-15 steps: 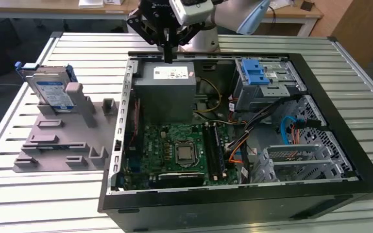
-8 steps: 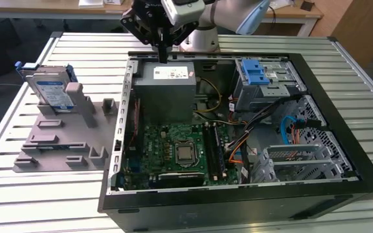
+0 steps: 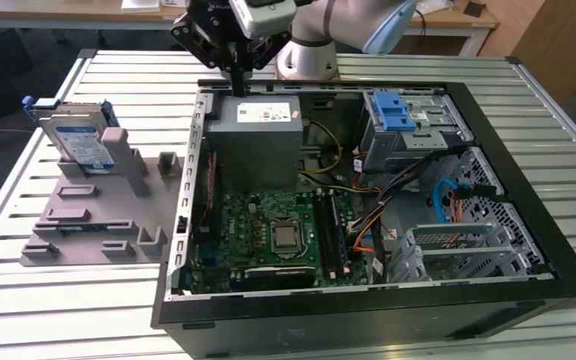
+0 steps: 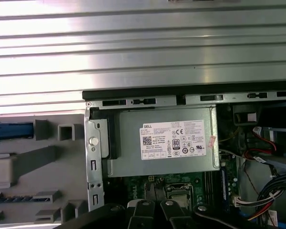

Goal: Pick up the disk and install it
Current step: 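Reach for the disk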

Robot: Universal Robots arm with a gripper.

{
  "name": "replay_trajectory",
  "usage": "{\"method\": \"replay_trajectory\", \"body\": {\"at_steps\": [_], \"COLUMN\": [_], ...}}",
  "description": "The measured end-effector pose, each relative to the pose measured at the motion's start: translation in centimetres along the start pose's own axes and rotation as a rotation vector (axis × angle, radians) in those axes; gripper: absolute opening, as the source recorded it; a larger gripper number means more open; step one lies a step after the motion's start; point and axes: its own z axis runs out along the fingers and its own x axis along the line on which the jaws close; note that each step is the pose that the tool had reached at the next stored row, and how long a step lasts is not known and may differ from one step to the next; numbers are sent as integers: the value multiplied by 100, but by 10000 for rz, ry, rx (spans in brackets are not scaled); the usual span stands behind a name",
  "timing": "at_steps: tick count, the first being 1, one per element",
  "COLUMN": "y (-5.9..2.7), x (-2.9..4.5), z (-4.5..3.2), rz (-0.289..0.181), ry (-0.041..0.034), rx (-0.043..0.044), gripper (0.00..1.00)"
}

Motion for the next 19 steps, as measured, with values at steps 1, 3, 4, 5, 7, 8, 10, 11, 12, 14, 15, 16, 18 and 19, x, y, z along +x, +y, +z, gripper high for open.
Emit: {"method": "replay_trajectory", "body": {"at_steps": [1,3,4,5,7,8,10,11,12,14,15,16,18,19], "y": [0,-1,-1,-2,-3,-3,-4,-4,-4,-5,-5,-5,-6,-7], "x": [21,62,81,100,137,154,188,204,221,251,266,283,320,336], "z": [0,0,0,0,0,0,0,0,0,0,1,0,-1,0], "rz": [0,-1,-1,-1,1,0,-1,-1,-1,-2,0,-1,0,0], "ry": [0,-1,-1,0,-1,-1,0,-1,-1,0,0,0,1,0], "rx": [0,0,0,0,-1,-1,0,0,-1,0,-1,0,1,0], "gripper": [11,11,11,11,11,11,11,11,11,11,11,11,11,11]}}
